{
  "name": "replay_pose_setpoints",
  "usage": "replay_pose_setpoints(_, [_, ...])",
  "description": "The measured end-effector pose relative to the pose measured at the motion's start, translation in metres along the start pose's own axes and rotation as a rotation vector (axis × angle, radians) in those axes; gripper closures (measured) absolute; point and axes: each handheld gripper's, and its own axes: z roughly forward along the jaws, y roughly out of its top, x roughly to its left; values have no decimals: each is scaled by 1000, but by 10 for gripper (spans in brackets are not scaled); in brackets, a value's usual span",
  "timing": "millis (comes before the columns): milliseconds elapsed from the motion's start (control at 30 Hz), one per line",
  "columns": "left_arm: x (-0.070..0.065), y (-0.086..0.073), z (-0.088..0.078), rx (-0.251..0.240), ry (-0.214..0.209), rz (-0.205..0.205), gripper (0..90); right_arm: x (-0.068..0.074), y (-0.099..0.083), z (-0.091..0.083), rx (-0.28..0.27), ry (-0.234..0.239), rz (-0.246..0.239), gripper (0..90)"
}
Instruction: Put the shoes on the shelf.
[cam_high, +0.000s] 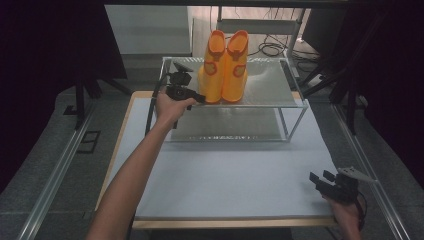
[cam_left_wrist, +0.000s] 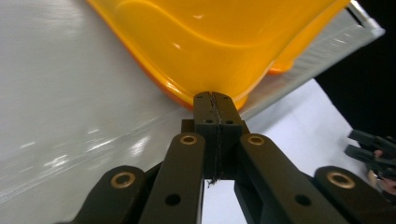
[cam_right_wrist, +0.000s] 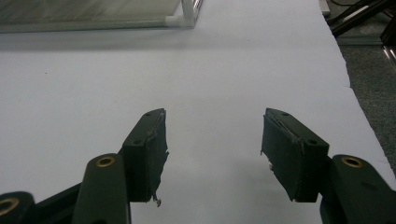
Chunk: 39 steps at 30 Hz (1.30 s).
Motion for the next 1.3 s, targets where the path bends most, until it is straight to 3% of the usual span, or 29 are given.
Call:
replay_pose_setpoints(200, [-11, 5, 10, 10, -13, 17, 900, -1, 0, -1, -3, 0, 0, 396])
replay_pose_setpoints(400, [-7, 1, 7, -8, -25, 15, 895, -2, 0, -2, -1, 0, 9, 396])
replay_pose_setpoints(633, [-6, -2, -6, -33, -20, 33, 787, -1, 0, -2, -2, -3, 3, 395])
replay_pose_setpoints(700, [-7, -5, -12, -40, -20, 48, 701, -1, 0, -2, -1, -2, 3, 395])
replay_pose_setpoints(733, [-7, -7, -14, -35, -20, 62, 701, -1, 0, -2, -1, -2, 3, 395])
replay_pose_setpoints(800, [-8, -11, -18, -25, -17, 94, 610, -1, 0, -1, -1, -2, 2, 396])
replay_pose_setpoints(1000, [-11, -25, -38, -47, -37, 134, 517, 1, -1, -1, 1, -3, 1, 395])
replay_pose_setpoints(1300, [-15, -58, -60, -56, -66, 196, 477, 2, 0, -2, -2, -8, -6, 395])
